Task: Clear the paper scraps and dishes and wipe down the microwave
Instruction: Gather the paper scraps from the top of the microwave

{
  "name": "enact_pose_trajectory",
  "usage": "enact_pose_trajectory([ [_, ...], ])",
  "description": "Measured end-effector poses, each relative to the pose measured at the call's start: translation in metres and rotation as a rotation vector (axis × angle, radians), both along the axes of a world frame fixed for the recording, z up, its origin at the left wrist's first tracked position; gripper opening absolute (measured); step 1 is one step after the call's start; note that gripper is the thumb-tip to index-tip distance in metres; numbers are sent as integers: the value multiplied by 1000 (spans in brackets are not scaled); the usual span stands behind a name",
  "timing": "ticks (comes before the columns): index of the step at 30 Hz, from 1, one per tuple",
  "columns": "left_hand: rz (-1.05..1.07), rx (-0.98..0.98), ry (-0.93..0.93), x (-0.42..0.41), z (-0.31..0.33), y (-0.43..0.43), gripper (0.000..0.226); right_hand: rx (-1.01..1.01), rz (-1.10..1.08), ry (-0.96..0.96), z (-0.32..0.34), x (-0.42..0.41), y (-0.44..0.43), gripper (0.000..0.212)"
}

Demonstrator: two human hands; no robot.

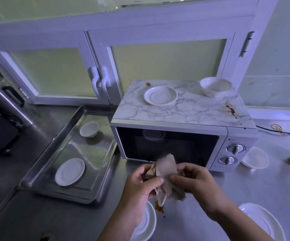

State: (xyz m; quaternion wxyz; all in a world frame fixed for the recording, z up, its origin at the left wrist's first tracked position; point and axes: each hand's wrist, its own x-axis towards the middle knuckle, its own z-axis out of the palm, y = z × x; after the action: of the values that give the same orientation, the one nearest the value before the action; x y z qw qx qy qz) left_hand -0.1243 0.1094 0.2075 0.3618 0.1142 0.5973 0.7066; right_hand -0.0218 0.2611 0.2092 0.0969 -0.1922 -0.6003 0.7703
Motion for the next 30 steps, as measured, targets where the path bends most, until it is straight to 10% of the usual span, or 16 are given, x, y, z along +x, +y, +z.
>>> enact_pose_trajectory([
  [30,-344,-296,-109,172,-49,34,34,-413,-313,-91,-72,206,-23,17],
])
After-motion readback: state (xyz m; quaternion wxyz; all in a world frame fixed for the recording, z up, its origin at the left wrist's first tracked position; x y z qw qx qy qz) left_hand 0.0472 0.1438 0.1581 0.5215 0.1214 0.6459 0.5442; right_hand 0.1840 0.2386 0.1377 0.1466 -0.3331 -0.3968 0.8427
